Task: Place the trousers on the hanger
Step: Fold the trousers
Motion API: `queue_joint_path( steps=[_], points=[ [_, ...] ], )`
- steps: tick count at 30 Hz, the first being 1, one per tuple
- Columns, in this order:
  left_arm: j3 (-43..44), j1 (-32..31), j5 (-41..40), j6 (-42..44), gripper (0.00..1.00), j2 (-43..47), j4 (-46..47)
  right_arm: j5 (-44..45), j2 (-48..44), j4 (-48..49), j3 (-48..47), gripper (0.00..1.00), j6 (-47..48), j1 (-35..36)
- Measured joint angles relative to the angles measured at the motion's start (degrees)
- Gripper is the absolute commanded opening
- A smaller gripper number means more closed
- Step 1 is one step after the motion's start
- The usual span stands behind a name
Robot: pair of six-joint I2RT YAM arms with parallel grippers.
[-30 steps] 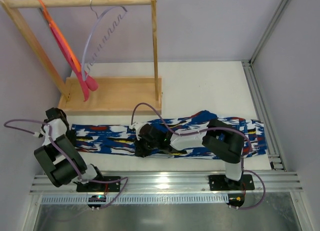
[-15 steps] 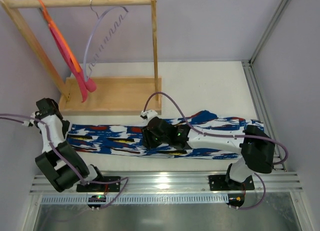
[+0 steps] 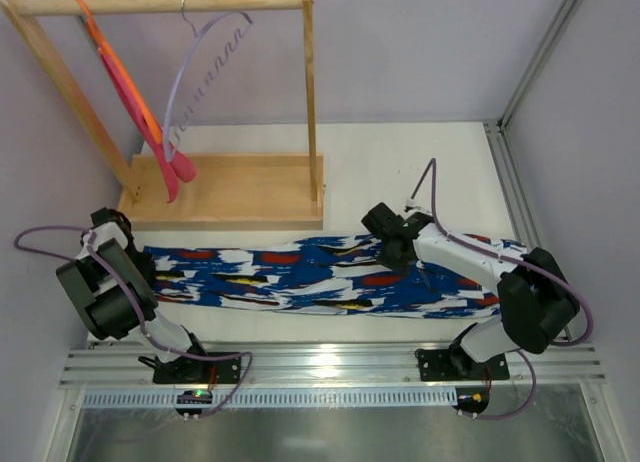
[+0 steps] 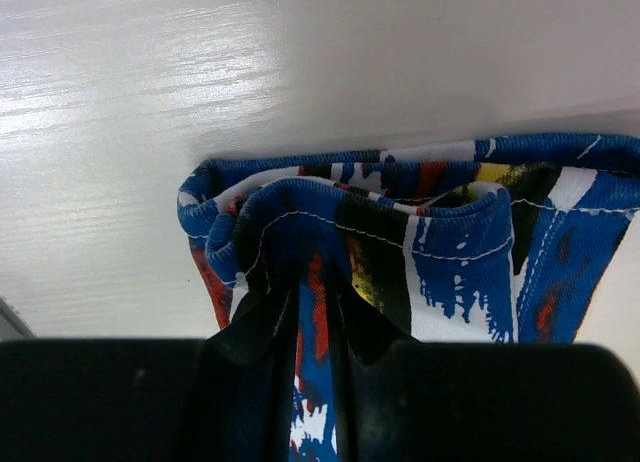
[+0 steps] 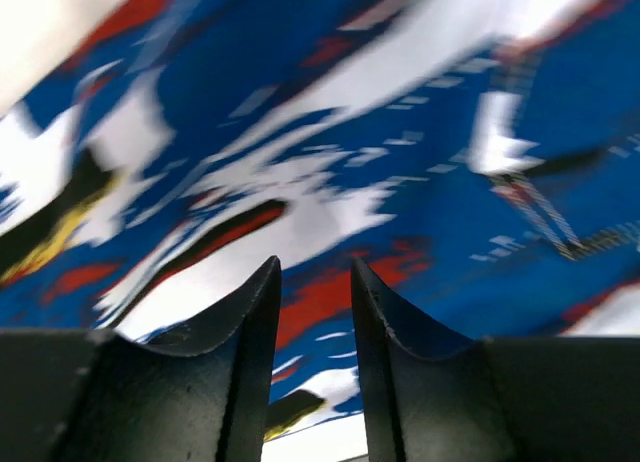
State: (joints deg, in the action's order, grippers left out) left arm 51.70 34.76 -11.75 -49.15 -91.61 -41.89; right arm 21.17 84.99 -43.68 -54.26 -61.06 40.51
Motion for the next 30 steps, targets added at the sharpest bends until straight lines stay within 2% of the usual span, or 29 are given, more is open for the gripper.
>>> queue_joint_path(
  steps=[7, 13, 17, 21, 23, 26, 27, 28, 30],
  points=[
    [2.1, 0.0, -0.4, -0.6, 0.18, -1.9, -2.2, 3.6, -10.1, -10.8, 7.7, 0.39, -13.0, -8.2],
    [5.3, 0.0, -1.7, -1.5, 0.18, -4.7, -5.7, 3.3, -15.3, -10.5, 18.0, 0.39, -15.2, -28.3],
    [5.6, 1.6, -1.4, -1.4, 0.20, -5.0, -6.5, 4.4, -15.4, -10.6, 18.3, 0.40, -15.3, -36.5],
    [5.7, 3.9, 0.0, -0.5, 0.32, -4.8, -7.2, 5.4, -15.8, -10.8, 17.5, 0.40, -14.6, -39.1],
    [5.4, 4.5, 0.4, 0.3, 0.39, -4.1, -7.0, 5.2, -17.1, -10.4, 15.9, 0.42, -10.7, -39.6],
    [3.6, 5.1, 2.4, 0.8, 0.41, -0.3, -4.7, 4.0, -18.7, -8.2, 10.1, 0.50, -3.1, -39.7],
    [2.9, 5.2, 3.5, 0.8, 0.41, 1.6, -3.5, 4.0, -18.6, -8.0, 6.9, 0.60, -1.2, -39.7],
    [2.1, 5.1, 5.0, 0.7, 0.42, 3.7, -1.9, 4.3, -18.3, -7.8, 4.4, 0.66, -0.3, -39.7],
    [0.9, 4.4, 7.2, 0.3, 0.43, 6.8, 1.3, 5.5, -16.9, -8.0, -1.0, 0.70, 1.3, -40.5]
  ],
)
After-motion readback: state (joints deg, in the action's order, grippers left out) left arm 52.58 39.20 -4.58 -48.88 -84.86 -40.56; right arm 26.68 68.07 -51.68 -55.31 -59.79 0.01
